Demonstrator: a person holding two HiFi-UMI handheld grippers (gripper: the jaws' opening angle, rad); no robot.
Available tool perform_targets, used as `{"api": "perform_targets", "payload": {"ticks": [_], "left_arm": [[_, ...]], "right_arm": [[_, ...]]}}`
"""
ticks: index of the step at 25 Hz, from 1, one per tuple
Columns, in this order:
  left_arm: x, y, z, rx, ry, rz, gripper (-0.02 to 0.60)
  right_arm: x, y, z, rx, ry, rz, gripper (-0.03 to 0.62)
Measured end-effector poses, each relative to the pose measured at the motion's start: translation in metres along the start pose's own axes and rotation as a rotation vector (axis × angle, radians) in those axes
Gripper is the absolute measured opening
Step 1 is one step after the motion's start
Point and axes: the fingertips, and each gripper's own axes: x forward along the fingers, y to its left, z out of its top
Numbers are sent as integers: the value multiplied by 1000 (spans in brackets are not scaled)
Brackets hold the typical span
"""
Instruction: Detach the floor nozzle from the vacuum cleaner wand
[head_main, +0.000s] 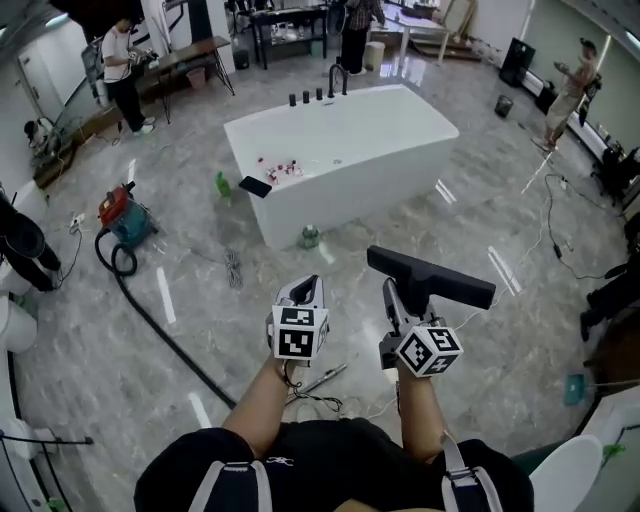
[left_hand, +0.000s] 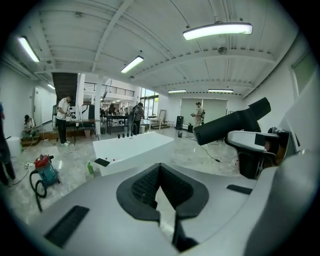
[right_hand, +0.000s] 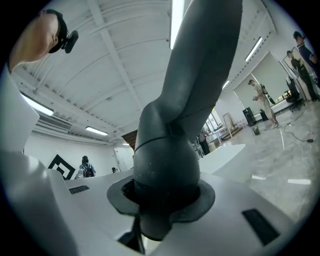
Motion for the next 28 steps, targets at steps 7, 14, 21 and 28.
{"api": "perform_targets", "payload": {"ticks": [7,14,21,28], "left_arm": [[-32,-17,85,81,-148,5,6],[-38,-33,113,97,-188,-39,6],[-40,-30,110,126,-184,-20,6],[-43,-23,102,115,-170,-5,8]], "right_arm": [[-2,12,75,-59,-107,15,126],[1,21,93,-93,-154,37,126],[7,17,98,-83,-162,29,126],[13,24,98,-110,-150,32,126]]}}
